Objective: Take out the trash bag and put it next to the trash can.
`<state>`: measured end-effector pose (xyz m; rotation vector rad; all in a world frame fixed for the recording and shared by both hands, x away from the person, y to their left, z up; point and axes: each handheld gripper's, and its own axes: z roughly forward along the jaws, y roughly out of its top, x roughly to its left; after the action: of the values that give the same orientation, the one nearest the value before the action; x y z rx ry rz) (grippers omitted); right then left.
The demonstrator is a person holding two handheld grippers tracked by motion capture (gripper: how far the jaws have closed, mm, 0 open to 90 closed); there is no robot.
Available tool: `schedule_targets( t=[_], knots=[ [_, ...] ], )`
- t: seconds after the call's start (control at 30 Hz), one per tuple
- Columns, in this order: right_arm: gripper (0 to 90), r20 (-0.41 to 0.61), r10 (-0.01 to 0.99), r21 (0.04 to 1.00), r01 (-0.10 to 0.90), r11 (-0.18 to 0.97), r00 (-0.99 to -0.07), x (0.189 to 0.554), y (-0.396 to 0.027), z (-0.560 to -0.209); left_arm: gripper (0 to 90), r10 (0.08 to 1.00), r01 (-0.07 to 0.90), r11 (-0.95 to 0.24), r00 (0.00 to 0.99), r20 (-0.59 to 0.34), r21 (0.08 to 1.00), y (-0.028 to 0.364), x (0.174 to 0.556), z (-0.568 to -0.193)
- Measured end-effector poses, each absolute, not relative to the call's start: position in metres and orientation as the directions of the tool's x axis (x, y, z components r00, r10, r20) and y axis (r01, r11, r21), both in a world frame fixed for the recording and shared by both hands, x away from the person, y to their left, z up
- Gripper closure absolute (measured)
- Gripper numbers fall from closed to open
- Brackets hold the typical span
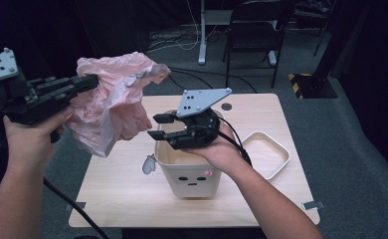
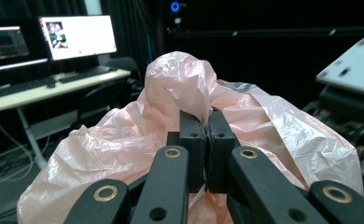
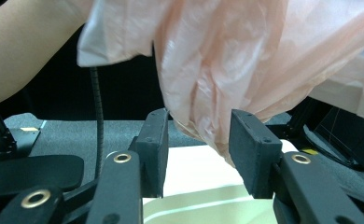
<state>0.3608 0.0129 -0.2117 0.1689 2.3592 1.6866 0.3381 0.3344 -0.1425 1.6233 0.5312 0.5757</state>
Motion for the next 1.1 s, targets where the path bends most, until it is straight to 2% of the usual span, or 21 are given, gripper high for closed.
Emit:
schedule_targets(
  t=[0.6, 1.1],
  knots=[
    [56.3, -0.109, 0.262, 0.945, -0.018, 0.328, -0.959, 0.357, -0.012, -0.219, 87.9, 0.660, 0.143, -0.095, 0.750, -0.045, 0.985, 0.346, 0.373, -0.202],
    [53.5, -0.123, 0.266, 0.952, -0.038, 0.304, -0.956, 0.350, -0.019, -0.222, 87.8, 0.695, 0.215, -0.115, 0.715, -0.076, 0.970, 0.350, 0.393, -0.256]
  ],
)
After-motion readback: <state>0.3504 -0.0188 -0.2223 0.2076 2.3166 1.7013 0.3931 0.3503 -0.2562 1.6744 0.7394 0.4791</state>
